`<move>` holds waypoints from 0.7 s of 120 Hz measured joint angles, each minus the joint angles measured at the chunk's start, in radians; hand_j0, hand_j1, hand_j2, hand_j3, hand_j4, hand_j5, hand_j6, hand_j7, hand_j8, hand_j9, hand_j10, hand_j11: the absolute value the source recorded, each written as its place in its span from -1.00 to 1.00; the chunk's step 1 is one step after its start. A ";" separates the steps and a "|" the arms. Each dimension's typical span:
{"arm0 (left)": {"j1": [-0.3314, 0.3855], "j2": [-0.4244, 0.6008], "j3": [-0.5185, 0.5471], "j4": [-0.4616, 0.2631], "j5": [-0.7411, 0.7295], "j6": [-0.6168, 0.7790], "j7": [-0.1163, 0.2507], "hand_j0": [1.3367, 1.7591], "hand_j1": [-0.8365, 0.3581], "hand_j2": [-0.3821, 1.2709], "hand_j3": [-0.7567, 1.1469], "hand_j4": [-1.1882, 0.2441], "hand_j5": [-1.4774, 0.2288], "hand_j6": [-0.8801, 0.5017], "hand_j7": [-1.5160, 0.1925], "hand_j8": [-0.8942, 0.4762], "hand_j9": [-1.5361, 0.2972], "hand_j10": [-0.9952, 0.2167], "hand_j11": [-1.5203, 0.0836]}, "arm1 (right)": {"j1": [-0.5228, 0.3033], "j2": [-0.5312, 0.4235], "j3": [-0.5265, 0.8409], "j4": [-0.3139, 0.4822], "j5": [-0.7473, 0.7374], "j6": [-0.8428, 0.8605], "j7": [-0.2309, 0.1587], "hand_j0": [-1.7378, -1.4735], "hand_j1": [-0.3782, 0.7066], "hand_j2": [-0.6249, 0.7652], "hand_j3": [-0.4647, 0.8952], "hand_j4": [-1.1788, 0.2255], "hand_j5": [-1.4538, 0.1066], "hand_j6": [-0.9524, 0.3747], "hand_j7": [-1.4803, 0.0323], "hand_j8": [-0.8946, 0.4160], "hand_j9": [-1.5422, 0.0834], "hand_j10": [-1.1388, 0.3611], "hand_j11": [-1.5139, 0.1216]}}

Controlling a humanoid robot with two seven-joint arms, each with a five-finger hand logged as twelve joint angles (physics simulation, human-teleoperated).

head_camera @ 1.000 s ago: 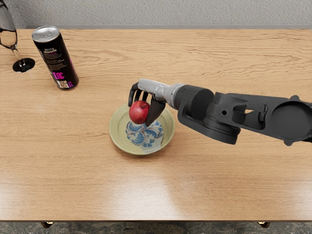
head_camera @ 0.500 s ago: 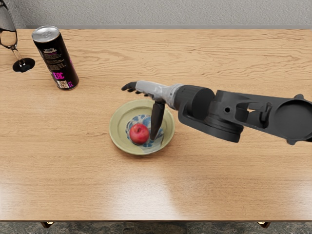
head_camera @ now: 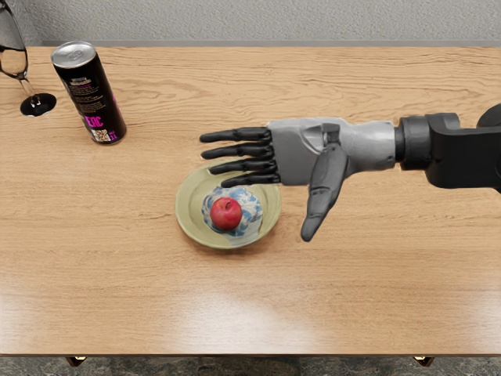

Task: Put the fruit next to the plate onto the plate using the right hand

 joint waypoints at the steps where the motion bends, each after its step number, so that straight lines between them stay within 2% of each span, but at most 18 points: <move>1: 0.000 0.000 0.000 0.000 0.000 0.000 0.000 0.52 0.97 -0.54 -0.20 0.65 0.72 0.26 0.76 0.29 0.66 0.63 0.88 | -0.004 -0.009 0.001 -0.002 0.008 0.003 0.000 -0.40 -0.93 -0.10 -0.32 0.67 0.85 0.43 0.94 0.36 0.88 0.51 0.83; 20: 0.000 0.000 0.000 0.000 0.000 0.000 0.000 0.52 0.97 -0.54 -0.20 0.65 0.72 0.26 0.76 0.29 0.66 0.63 0.88 | -0.053 -0.164 -0.023 -0.018 0.151 0.032 0.000 -0.40 -0.94 -0.10 -0.32 0.68 0.86 0.43 0.95 0.36 0.89 0.51 0.84; 52: -0.002 0.000 -0.001 -0.001 0.000 0.000 0.000 0.52 0.97 -0.54 -0.21 0.65 0.72 0.26 0.76 0.29 0.66 0.63 0.88 | -0.073 -0.348 -0.055 -0.057 0.222 0.040 0.000 -0.40 -0.95 -0.10 -0.32 0.68 0.86 0.44 0.96 0.37 0.90 0.52 0.85; 84: -0.002 0.000 0.000 -0.001 0.000 0.000 0.000 0.52 0.97 -0.54 -0.21 0.65 0.72 0.26 0.76 0.29 0.66 0.63 0.88 | -0.089 -0.430 -0.074 -0.098 0.243 0.041 0.000 -0.40 -0.95 -0.10 -0.32 0.68 0.86 0.44 0.96 0.37 0.90 0.52 0.85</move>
